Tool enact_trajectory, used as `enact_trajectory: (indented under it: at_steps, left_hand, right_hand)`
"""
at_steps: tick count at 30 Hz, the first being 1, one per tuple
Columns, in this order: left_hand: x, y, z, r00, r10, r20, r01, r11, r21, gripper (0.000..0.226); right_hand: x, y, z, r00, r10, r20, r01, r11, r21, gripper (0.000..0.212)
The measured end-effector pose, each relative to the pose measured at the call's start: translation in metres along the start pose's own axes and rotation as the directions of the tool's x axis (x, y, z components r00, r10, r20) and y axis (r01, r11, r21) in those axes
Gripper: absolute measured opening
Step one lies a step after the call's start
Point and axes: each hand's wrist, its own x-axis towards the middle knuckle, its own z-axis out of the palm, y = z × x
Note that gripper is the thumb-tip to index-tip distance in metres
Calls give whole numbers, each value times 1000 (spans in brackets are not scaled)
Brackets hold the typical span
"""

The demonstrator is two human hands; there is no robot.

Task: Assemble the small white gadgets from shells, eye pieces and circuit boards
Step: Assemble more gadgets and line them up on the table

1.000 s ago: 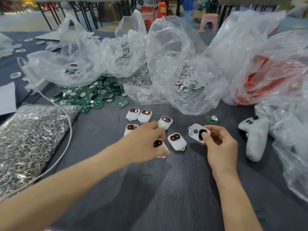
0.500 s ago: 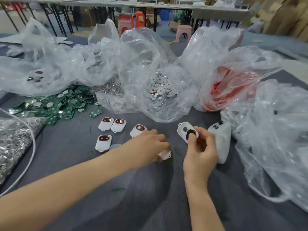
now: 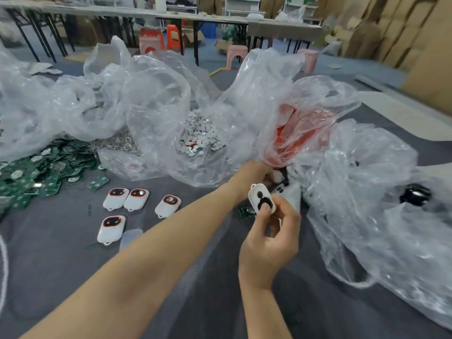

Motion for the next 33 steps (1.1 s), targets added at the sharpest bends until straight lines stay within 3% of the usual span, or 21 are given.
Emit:
enact_trajectory:
  at_steps: [4, 7, 10, 13, 16, 19, 20, 23, 27, 29, 33]
  left_hand:
    - [-3, 6, 3, 999, 30, 43, -19, 969, -246, 28]
    - [-2, 12, 1, 992, 94, 81, -77, 980, -185, 50]
    - [-4, 15, 1, 995, 65, 81, -24, 905, -426, 57]
    - [-20, 25, -8, 991, -136, 8, 101, 697, -710, 54]
    - [-47, 22, -21, 933, -354, -62, 120, 467, -876, 42]
    - [-98, 5, -29, 926, -378, -5, 75, 197, -977, 26]
    - [-117, 1, -30, 931, -365, 17, 80, 157, -984, 25]
    - [-158, -5, -21, 924, -381, -20, 77, 236, -969, 21]
    - [-182, -13, -13, 870, -465, -162, 40, 395, -918, 19]
    - [-186, -16, -12, 861, -464, -210, 22, 445, -895, 17]
    - [-189, -14, -12, 860, -433, -269, -31, 483, -875, 20]
  right_hand:
    - [1, 0, 1, 1000, -17, -2, 17, 1000, -16, 16]
    - [1, 0, 2, 999, -49, -1, 49, 999, -13, 15]
    - [0, 2, 3, 999, -41, -4, 41, 999, -18, 15]
    - [-1, 3, 3, 1000, 29, -7, -29, 1000, -12, 16]
    - [-2, 1, 5, 997, 75, 18, -75, 997, -5, 17]
    - [-4, -1, 7, 978, 192, 86, -194, 981, 18, 16]
    - [-5, -2, 8, 959, 256, 124, -262, 964, 38, 19]
    - [-5, -6, 8, 849, 404, 342, -454, 887, 80, 28]
    - [-6, -8, 5, 640, 457, 617, -602, 798, 33, 31]
    - [-6, -9, 5, 604, 445, 661, -597, 803, 5, 33]
    - [-5, -11, 3, 623, 378, 685, -499, 866, -24, 34]
